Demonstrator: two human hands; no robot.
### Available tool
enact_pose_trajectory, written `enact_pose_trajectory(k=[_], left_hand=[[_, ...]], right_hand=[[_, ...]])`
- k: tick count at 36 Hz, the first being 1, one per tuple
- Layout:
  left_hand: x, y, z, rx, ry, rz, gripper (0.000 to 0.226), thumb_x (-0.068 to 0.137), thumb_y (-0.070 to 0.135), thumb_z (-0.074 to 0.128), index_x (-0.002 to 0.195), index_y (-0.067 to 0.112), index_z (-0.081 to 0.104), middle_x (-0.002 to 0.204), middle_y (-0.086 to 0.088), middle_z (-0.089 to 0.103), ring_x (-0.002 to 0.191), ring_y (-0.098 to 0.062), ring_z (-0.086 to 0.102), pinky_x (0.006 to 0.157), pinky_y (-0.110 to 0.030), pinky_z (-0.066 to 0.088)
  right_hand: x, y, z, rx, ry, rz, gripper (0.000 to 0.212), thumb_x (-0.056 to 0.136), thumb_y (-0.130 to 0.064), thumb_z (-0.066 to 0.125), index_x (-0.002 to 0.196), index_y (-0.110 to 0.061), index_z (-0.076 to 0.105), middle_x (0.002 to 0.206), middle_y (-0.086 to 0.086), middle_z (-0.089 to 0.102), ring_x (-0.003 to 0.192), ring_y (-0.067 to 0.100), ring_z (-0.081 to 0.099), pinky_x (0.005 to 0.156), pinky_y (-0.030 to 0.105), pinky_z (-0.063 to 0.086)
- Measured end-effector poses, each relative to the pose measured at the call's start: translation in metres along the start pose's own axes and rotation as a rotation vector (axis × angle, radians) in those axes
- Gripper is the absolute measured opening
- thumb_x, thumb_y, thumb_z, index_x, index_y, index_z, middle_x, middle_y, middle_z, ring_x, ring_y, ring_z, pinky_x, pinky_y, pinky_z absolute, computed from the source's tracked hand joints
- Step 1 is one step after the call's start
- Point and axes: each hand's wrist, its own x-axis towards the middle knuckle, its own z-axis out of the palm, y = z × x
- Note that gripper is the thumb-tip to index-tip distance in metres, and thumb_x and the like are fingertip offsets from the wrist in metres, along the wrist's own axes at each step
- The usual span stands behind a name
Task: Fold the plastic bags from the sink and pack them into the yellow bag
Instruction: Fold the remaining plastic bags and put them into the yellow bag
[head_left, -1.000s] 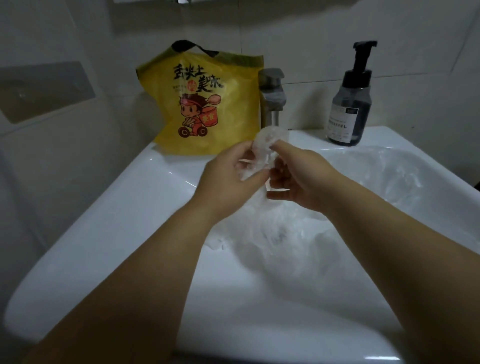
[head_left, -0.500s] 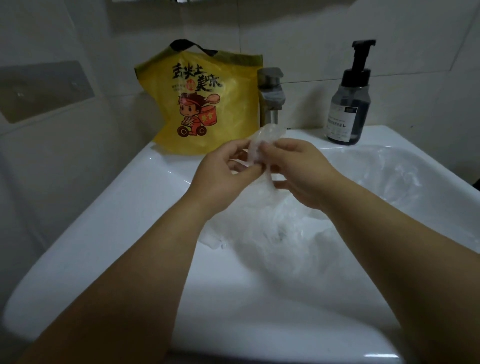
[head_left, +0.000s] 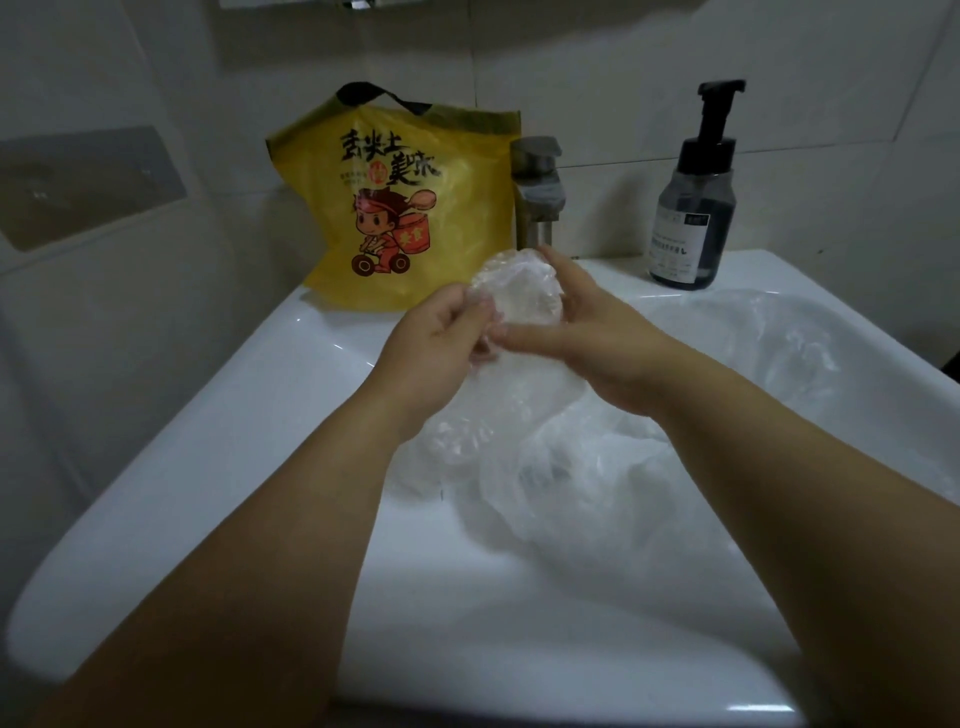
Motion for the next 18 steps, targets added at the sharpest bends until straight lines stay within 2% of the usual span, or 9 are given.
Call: enact_pose_trajectory(k=[3,5,6,8,10,11,13,16,18], left_hand=[[-0.002,0.007,-0.001,-0.088,0.042,-0.021,0.029,0.103,0.023,0.042,0.08,0.02,0.059,0.051,0.017,0.053,0.051,0.004,0.05,0.053,-0.012,0.042],[-0.002,0.012,-0.006,-0.202,0.044,-0.071,0.028,0.104,0.028,0.04,0.089,0.018,0.062,0.061,0.013,0.064,0.06,-0.001,0.061,0.056,-0.017,0.048],[0.0,0.012,-0.008,-0.252,0.027,-0.1,0.03,0.104,0.032,0.04,0.098,0.015,0.064,0.073,0.008,0.07,0.07,-0.006,0.068,0.061,-0.02,0.051],[0.0,0.015,-0.01,-0.29,-0.001,-0.143,0.038,0.103,0.038,0.04,0.114,0.011,0.064,0.09,-0.002,0.073,0.085,-0.015,0.071,0.071,-0.028,0.054],[-0.002,0.016,-0.01,-0.329,-0.037,-0.185,0.043,0.101,0.042,0.041,0.114,0.009,0.065,0.089,-0.005,0.073,0.084,-0.017,0.071,0.07,-0.028,0.055],[-0.003,0.017,-0.01,-0.363,-0.058,-0.205,0.043,0.1,0.042,0.042,0.109,0.009,0.067,0.086,-0.005,0.074,0.08,-0.016,0.072,0.066,-0.026,0.055],[-0.003,0.02,-0.011,-0.424,-0.037,-0.235,0.04,0.099,0.043,0.045,0.094,0.011,0.068,0.075,-0.003,0.073,0.069,-0.014,0.071,0.057,-0.021,0.054],[0.002,0.021,-0.017,-0.557,0.07,-0.299,0.031,0.095,0.041,0.055,0.086,0.014,0.067,0.065,0.0,0.07,0.059,-0.013,0.069,0.05,-0.021,0.053],[0.006,0.018,-0.024,-0.617,0.147,-0.33,0.022,0.092,0.034,0.062,0.084,0.015,0.067,0.067,0.0,0.071,0.061,-0.014,0.069,0.054,-0.023,0.055]], right_hand=[[0.002,0.004,0.0,-0.041,-0.065,0.101,0.143,0.039,-0.043,0.089,0.153,-0.035,0.003,0.14,0.0,0.05,0.119,0.023,0.056,0.101,0.046,0.047],[0.003,0.004,-0.002,-0.072,-0.121,0.144,0.143,0.038,-0.045,0.088,0.153,-0.035,0.004,0.134,0.0,0.055,0.116,0.023,0.058,0.101,0.048,0.046],[0.003,0.003,-0.003,-0.089,-0.145,0.148,0.138,0.041,-0.047,0.09,0.152,-0.033,0.011,0.132,-0.001,0.057,0.116,0.022,0.059,0.102,0.048,0.045],[0.0,0.002,-0.002,-0.078,-0.184,0.137,0.105,0.052,-0.046,0.088,0.142,-0.019,0.041,0.125,0.002,0.064,0.113,0.021,0.062,0.103,0.045,0.046],[-0.003,-0.001,0.001,-0.017,-0.172,0.104,0.05,0.071,-0.033,0.076,0.114,-0.01,0.065,0.111,0.009,0.071,0.103,0.023,0.067,0.099,0.041,0.049],[-0.004,-0.002,0.001,0.024,-0.151,0.093,0.033,0.078,-0.027,0.07,0.105,-0.007,0.068,0.107,0.011,0.072,0.099,0.025,0.069,0.096,0.04,0.051],[-0.006,-0.003,0.0,0.106,-0.123,0.078,0.023,0.085,-0.021,0.064,0.1,-0.004,0.067,0.101,0.013,0.072,0.094,0.026,0.07,0.091,0.038,0.054],[-0.005,-0.006,-0.002,0.244,-0.11,0.073,0.013,0.087,-0.016,0.061,0.094,-0.006,0.065,0.092,0.012,0.069,0.084,0.024,0.068,0.08,0.033,0.056],[-0.004,-0.006,-0.002,0.294,-0.096,0.076,0.02,0.08,-0.021,0.064,0.092,-0.005,0.064,0.092,0.014,0.065,0.08,0.025,0.063,0.074,0.032,0.055]])
